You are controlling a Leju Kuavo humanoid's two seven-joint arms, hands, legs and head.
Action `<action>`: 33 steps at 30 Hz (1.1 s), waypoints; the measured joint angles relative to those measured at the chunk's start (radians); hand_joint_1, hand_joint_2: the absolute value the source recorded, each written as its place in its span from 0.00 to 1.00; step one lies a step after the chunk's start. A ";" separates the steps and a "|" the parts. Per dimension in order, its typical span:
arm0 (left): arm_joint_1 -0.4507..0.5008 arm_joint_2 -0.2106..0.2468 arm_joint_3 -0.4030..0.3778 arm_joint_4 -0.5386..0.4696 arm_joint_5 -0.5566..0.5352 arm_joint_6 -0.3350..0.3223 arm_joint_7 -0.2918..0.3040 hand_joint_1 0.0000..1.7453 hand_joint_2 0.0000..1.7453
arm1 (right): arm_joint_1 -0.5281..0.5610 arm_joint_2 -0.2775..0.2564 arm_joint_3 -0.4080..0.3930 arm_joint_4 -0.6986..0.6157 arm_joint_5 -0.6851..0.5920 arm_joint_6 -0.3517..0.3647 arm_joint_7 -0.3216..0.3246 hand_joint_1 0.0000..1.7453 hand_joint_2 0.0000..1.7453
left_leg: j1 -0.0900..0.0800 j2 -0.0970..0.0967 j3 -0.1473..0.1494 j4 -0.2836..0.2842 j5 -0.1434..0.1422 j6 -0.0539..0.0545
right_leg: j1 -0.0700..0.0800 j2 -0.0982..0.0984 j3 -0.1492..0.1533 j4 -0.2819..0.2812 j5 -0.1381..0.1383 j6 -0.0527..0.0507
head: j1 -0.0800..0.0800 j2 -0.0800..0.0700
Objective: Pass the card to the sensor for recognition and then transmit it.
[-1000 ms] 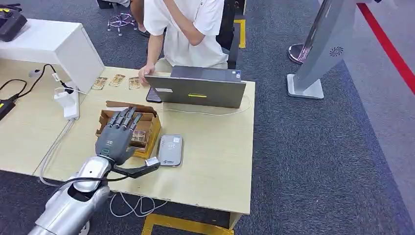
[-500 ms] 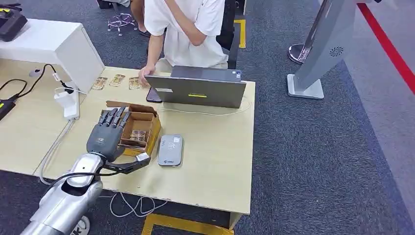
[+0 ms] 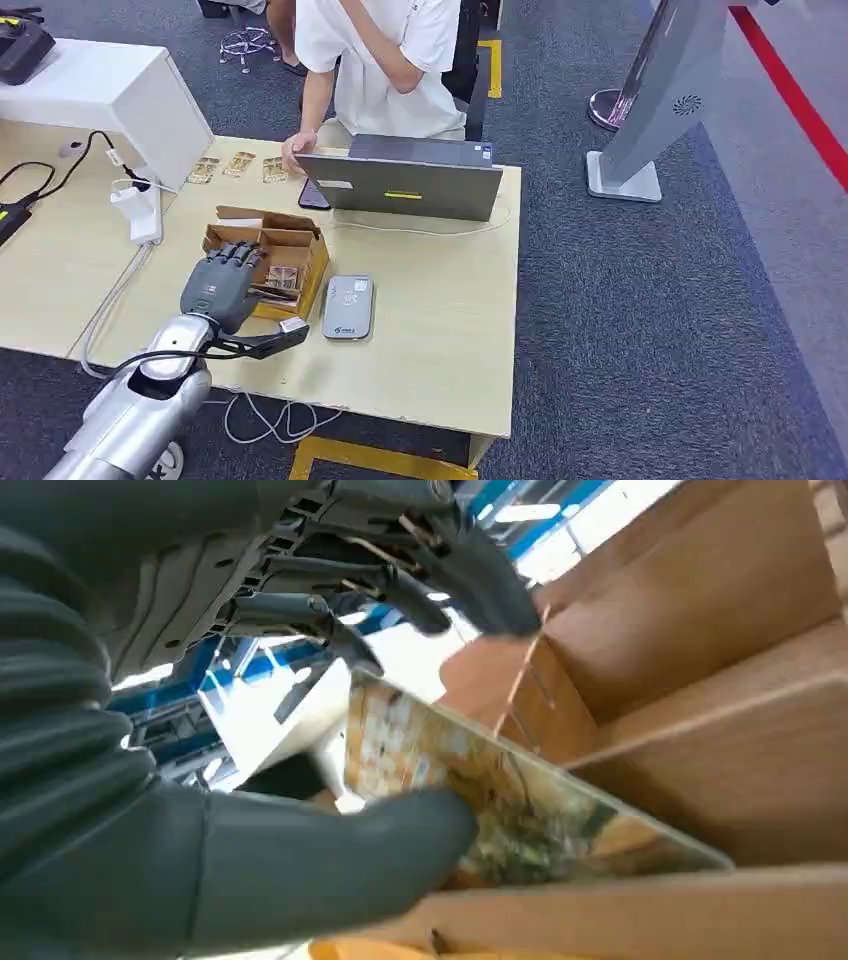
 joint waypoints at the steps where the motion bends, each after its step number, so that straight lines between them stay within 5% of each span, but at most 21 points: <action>1: -0.001 0.000 0.000 0.003 0.003 -0.004 0.000 1.00 1.00 | 0.000 0.000 0.000 0.000 0.000 0.000 0.000 0.00 1.00 | 0.000 0.000 0.000 0.000 0.000 0.000 | 0.000 0.000 0.000 0.000 0.000 0.000 | 0.000 0.000; 29: -0.019 -0.005 0.000 0.024 0.074 -0.044 -0.021 1.00 1.00 | 0.000 0.000 -0.013 0.000 0.006 0.000 -0.003 0.00 1.00 | 0.000 0.000 0.000 0.000 0.000 0.000 | 0.000 0.000 -0.001 0.000 0.000 0.000 | 0.000 0.000; 33: -0.014 -0.010 -0.002 -0.043 0.106 -0.037 -0.037 1.00 1.00 | 0.000 0.000 -0.026 0.000 -0.004 0.000 -0.002 0.00 1.00 | 0.000 0.000 0.000 0.000 0.000 0.000 | 0.000 0.000 -0.002 0.000 0.000 0.000 | 0.000 0.000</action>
